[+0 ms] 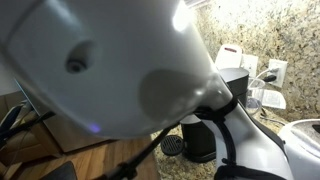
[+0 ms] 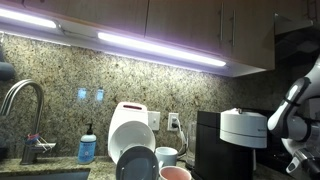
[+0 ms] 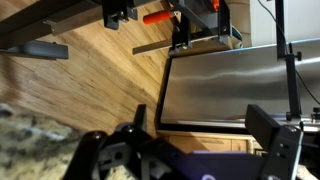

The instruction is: Place the cup holder on the coffee machine

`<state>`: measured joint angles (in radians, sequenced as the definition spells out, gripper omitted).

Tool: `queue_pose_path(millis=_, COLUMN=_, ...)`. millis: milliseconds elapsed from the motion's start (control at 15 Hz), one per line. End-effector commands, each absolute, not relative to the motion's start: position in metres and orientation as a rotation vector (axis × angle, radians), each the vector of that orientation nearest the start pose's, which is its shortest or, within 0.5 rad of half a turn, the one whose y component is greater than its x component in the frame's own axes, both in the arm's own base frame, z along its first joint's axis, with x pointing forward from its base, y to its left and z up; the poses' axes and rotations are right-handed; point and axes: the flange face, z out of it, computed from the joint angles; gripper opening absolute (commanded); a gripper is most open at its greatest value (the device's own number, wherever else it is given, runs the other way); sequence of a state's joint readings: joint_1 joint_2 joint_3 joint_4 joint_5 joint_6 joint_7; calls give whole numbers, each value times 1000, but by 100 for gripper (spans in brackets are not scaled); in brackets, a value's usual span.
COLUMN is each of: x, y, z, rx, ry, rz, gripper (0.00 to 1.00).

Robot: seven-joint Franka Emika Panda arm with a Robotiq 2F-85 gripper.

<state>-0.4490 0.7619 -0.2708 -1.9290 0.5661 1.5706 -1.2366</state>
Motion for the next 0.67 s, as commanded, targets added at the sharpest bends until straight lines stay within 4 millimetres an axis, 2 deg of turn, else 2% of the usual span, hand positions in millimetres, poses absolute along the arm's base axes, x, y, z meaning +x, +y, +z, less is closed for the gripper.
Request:
queue_pose_path(millis=0, x=376, y=-258, z=89, rx=-2130, ry=-238, rz=426, gripper=100)
queue_pose_path(millis=200, x=366, y=-242, z=82, rx=-2165, ry=-290, rz=473, gripper=100)
queue_pose_path(millis=600, x=328, y=-210, z=79, rx=-2279, ry=-412, rz=517, gripper=100)
